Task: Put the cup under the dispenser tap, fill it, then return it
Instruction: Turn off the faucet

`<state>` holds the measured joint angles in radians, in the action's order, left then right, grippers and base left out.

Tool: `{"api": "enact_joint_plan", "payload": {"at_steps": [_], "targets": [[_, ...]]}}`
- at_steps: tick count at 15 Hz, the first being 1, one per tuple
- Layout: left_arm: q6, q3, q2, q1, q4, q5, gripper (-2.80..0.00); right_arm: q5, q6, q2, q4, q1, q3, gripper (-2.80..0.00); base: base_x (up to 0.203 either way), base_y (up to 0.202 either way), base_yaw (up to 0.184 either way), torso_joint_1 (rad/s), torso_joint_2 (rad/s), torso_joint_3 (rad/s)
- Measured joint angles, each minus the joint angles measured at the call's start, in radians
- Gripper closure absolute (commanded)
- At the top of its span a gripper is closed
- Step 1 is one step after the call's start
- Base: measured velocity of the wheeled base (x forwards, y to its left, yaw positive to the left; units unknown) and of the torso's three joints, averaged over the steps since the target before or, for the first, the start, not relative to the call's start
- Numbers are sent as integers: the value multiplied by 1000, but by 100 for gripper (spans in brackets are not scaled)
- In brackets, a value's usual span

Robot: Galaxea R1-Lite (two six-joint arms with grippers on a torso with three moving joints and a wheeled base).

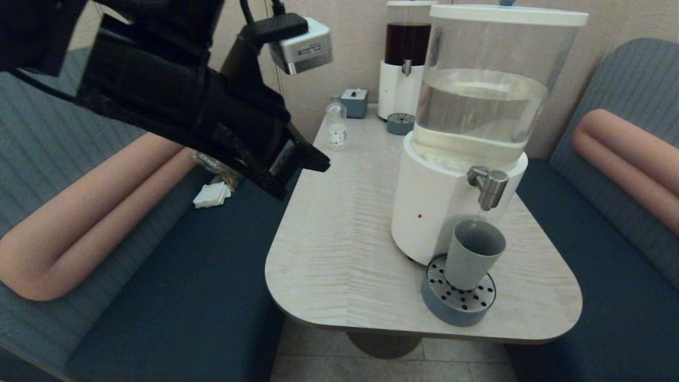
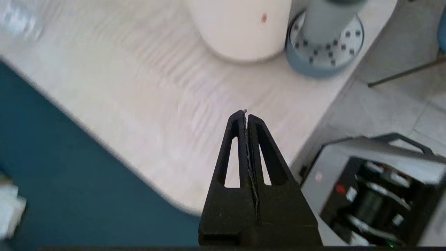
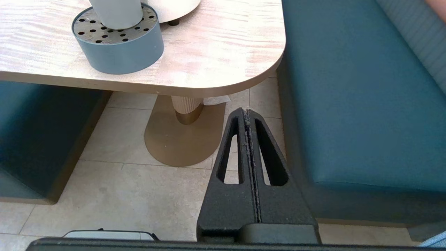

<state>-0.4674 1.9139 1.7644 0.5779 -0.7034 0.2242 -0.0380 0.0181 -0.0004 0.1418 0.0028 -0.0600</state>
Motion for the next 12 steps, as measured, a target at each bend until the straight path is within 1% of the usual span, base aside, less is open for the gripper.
{"api": "enact_joint_plan", "payload": {"at_steps": [4,7,12], "targets": [[11,9,81,73,103,-30,0,0,0,0,0,0,0,0,0,0,0,0,0,0],[25,13,125,147,146,-61,0,0,0,0,0,0,0,0,0,0,0,0,0,0],[69,16,195,193,300,-64,0,0,0,0,0,0,0,0,0,0,0,0,0,0]]}}
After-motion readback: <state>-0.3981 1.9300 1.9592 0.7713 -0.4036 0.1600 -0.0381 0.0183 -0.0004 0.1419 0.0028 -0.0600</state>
